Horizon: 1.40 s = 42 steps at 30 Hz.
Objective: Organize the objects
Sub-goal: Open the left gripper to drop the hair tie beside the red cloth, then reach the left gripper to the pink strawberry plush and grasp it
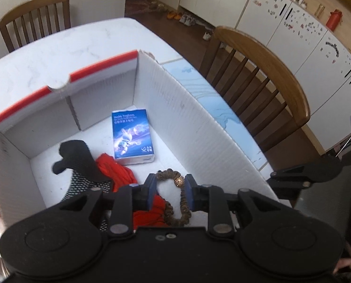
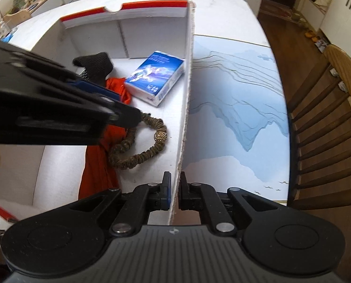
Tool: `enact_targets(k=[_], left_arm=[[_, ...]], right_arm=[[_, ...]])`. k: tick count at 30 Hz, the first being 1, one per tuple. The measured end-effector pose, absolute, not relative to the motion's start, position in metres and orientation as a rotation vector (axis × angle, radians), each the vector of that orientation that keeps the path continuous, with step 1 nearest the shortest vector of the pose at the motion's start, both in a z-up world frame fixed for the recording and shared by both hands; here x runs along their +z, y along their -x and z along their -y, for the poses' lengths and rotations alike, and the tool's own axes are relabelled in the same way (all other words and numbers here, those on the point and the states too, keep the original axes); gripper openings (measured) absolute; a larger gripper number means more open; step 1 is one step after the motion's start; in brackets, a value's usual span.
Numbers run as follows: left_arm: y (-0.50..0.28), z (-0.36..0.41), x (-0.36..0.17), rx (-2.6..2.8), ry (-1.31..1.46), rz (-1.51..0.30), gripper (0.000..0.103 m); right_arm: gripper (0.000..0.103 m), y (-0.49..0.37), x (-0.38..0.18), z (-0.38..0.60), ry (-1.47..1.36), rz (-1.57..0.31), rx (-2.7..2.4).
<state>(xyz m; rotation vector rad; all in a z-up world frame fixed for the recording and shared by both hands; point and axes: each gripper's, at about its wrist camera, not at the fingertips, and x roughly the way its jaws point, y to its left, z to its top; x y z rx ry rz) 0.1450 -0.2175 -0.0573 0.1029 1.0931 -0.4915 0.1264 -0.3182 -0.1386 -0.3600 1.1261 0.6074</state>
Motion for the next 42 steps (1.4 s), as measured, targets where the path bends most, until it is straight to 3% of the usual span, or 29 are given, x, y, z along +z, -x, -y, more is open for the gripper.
enact_targets(k=[12,26,33,42], left_arm=[[-0.127,0.164,-0.021,-0.372,-0.048,-0.999,0.028],[-0.111,0.087,-0.009,-0.220,-0.016,-0.952,0.051],[-0.105,0.044,-0.009,-0.144,0.018,-0.937,0.057],[-0.101,-0.029,-0.003,-0.010,0.035,-0.909,0.075]], right_arm=[[0.004,-0.127,-0.140,0.324,0.326,-1.153,0.584],[0.004,-0.119,-0.139,0.316,0.334,-1.166,0.551],[0.004,-0.116,-0.141,0.309,0.360,-1.170,0.533],[0.005,-0.118,-0.140,0.304,0.372,-1.186,0.495]])
